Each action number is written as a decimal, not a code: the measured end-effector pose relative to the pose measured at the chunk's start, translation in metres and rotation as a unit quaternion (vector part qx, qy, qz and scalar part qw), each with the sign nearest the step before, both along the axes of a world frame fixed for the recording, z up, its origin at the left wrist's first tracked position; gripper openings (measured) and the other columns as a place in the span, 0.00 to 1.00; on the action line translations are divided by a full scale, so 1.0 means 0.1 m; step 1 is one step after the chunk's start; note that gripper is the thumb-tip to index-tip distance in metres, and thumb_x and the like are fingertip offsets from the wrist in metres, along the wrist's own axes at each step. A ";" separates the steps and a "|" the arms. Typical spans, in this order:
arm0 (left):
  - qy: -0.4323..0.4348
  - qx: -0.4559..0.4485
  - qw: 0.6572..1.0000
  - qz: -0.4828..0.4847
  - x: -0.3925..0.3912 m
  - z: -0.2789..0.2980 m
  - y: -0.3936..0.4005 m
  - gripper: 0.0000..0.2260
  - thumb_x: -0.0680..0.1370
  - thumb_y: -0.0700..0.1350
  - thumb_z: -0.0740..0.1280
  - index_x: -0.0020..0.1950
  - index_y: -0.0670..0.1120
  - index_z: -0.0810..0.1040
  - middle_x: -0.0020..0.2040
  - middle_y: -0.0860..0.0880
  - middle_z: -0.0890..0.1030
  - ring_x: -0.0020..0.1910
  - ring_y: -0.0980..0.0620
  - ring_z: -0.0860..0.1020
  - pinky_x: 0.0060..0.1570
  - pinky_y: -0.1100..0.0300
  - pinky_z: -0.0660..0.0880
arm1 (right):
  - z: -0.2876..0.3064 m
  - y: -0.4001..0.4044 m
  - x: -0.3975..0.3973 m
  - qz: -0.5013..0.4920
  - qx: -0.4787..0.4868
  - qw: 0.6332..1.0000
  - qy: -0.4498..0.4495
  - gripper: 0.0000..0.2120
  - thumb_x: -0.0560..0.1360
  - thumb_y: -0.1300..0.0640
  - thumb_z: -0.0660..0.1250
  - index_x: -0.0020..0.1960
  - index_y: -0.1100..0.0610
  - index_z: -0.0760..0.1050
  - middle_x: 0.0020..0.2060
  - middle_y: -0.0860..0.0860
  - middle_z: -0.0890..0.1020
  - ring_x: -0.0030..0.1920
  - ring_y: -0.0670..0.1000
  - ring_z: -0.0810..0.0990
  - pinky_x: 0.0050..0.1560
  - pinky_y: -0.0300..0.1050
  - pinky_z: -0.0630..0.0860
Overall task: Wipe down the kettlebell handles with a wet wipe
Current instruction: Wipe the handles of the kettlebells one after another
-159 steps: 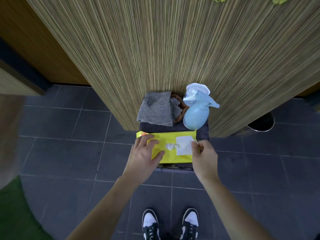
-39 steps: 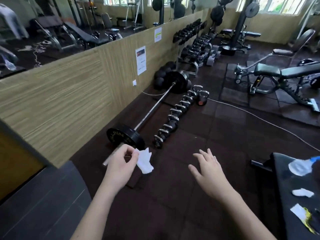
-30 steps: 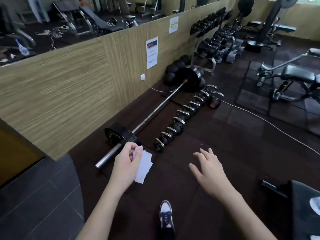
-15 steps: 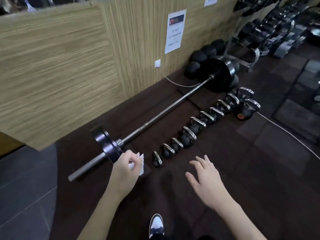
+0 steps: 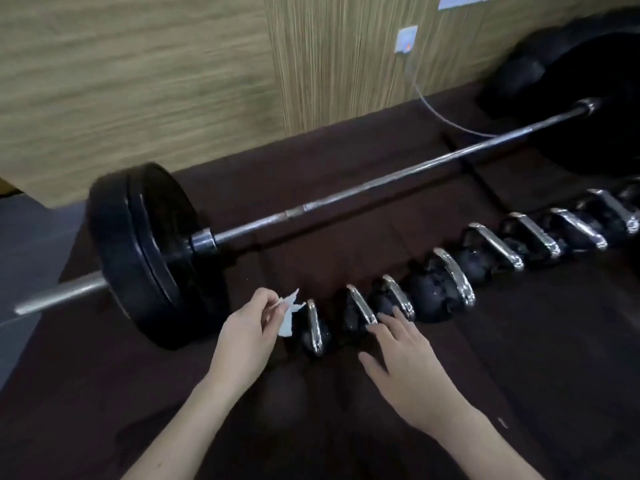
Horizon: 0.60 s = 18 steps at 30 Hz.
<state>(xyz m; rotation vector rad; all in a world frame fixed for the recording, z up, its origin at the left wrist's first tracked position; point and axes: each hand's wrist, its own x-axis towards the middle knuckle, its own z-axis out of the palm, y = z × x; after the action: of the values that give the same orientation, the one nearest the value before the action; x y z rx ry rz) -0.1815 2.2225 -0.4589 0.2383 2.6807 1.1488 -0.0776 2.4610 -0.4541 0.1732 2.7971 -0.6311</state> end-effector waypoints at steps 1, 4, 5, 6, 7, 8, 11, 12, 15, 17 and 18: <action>0.002 0.001 1.000 0.004 -0.05 -0.34 0.06 0.09 0.84 0.58 0.62 0.48 0.56 0.72 0.37 0.52 0.80 0.38 0.52 0.80 0.41 0.48 0.79 | -0.33 0.04 -0.08 0.016 -0.001 1.000 0.003 0.26 0.83 0.43 0.60 0.78 0.52 0.64 0.79 0.48 0.62 0.83 0.51 0.48 0.82 0.48 0.51; 0.021 0.002 1.000 0.011 -0.22 -1.15 0.20 0.12 0.84 0.59 0.60 0.48 0.52 0.71 0.35 0.50 0.76 0.36 0.51 0.77 0.40 0.47 0.78 | -1.13 0.09 -0.31 0.060 -0.041 0.997 -0.017 0.35 0.82 0.41 0.62 0.82 0.51 0.53 0.82 0.46 0.55 0.82 0.47 0.46 0.81 0.42 0.48; 0.014 0.008 1.000 0.011 -0.25 -1.32 0.23 0.12 0.84 0.59 0.60 0.49 0.52 0.71 0.37 0.51 0.78 0.37 0.52 0.78 0.43 0.47 0.79 | -1.33 0.08 -0.36 0.070 -0.063 0.995 -0.040 0.39 0.80 0.41 0.65 0.83 0.50 0.49 0.82 0.45 0.52 0.82 0.45 0.45 0.80 0.41 0.49; 0.014 0.013 1.000 0.003 -0.30 -1.59 0.28 0.11 0.84 0.59 0.61 0.50 0.53 0.73 0.40 0.53 0.80 0.41 0.53 0.80 0.47 0.48 0.80 | -1.64 0.08 -0.44 0.079 -0.095 0.990 -0.061 0.43 0.79 0.42 0.68 0.83 0.49 0.46 0.82 0.43 0.49 0.82 0.43 0.44 0.80 0.41 0.49; 0.004 0.028 1.000 -0.013 -0.34 -1.76 0.33 0.10 0.84 0.58 0.62 0.51 0.54 0.75 0.45 0.56 0.83 0.47 0.56 0.82 0.52 0.50 0.80 | -1.86 0.07 -0.51 0.081 -0.125 0.985 -0.081 0.47 0.77 0.44 0.72 0.83 0.49 0.44 0.82 0.42 0.48 0.81 0.42 0.43 0.80 0.41 0.50; 0.002 0.035 0.999 -0.034 -0.36 -2.02 0.37 0.08 0.84 0.57 0.63 0.52 0.55 0.77 0.51 0.59 0.84 0.53 0.58 0.82 0.56 0.52 0.80 | -2.16 0.05 -0.59 0.088 -0.150 0.980 -0.095 0.50 0.75 0.46 0.74 0.83 0.48 0.43 0.82 0.41 0.47 0.81 0.41 0.43 0.80 0.41 0.51; 0.024 0.035 0.993 -0.114 -0.28 -2.46 0.42 0.10 0.85 0.50 0.64 0.64 0.58 0.81 0.68 0.64 0.78 0.71 0.68 0.71 0.69 0.63 0.72 | -2.84 -0.02 -0.76 0.088 -0.187 0.973 -0.099 0.56 0.71 0.49 0.78 0.84 0.50 0.42 0.83 0.43 0.48 0.81 0.43 0.46 0.80 0.39 0.51; 0.032 0.028 0.990 -0.134 -0.25 -2.55 0.40 0.14 0.86 0.49 0.63 0.69 0.61 0.77 0.73 0.66 0.73 0.75 0.70 0.66 0.72 0.67 0.67 | -3.03 -0.04 -0.81 0.084 -0.202 0.971 -0.097 0.57 0.70 0.49 0.79 0.84 0.50 0.42 0.83 0.44 0.48 0.82 0.43 0.47 0.80 0.40 0.51; 0.044 0.012 0.987 -0.156 -0.32 -2.69 0.32 0.23 0.86 0.48 0.60 0.79 0.66 0.63 0.78 0.69 0.64 0.77 0.70 0.61 0.75 0.67 0.62 | -3.46 -0.04 -0.95 0.090 -0.236 0.964 -0.087 0.57 0.70 0.51 0.80 0.83 0.46 0.43 0.82 0.40 0.46 0.81 0.42 0.48 0.82 0.44 0.53; 0.060 -0.008 0.984 -0.169 -0.44 -2.72 0.28 0.23 0.86 0.50 0.60 0.82 0.61 0.61 0.79 0.69 0.62 0.78 0.70 0.59 0.77 0.64 0.60 | -3.61 -0.01 -1.01 0.084 -0.241 0.964 -0.073 0.54 0.71 0.53 0.79 0.83 0.44 0.46 0.81 0.37 0.47 0.80 0.39 0.49 0.81 0.40 0.52; 0.061 -0.011 0.983 -0.175 -0.51 -2.72 0.28 0.24 0.86 0.52 0.60 0.82 0.58 0.61 0.80 0.69 0.60 0.79 0.70 0.57 0.79 0.61 0.59 | -3.65 0.00 -1.02 0.076 -0.249 0.963 -0.066 0.52 0.72 0.55 0.78 0.83 0.44 0.48 0.81 0.37 0.48 0.80 0.38 0.51 0.80 0.39 0.52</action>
<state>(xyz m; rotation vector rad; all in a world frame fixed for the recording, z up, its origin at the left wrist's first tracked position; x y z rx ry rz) -0.2323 2.2502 -0.7310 0.7656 2.6069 1.0232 -0.1800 2.4606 -0.8193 -0.0954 2.4039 -1.2027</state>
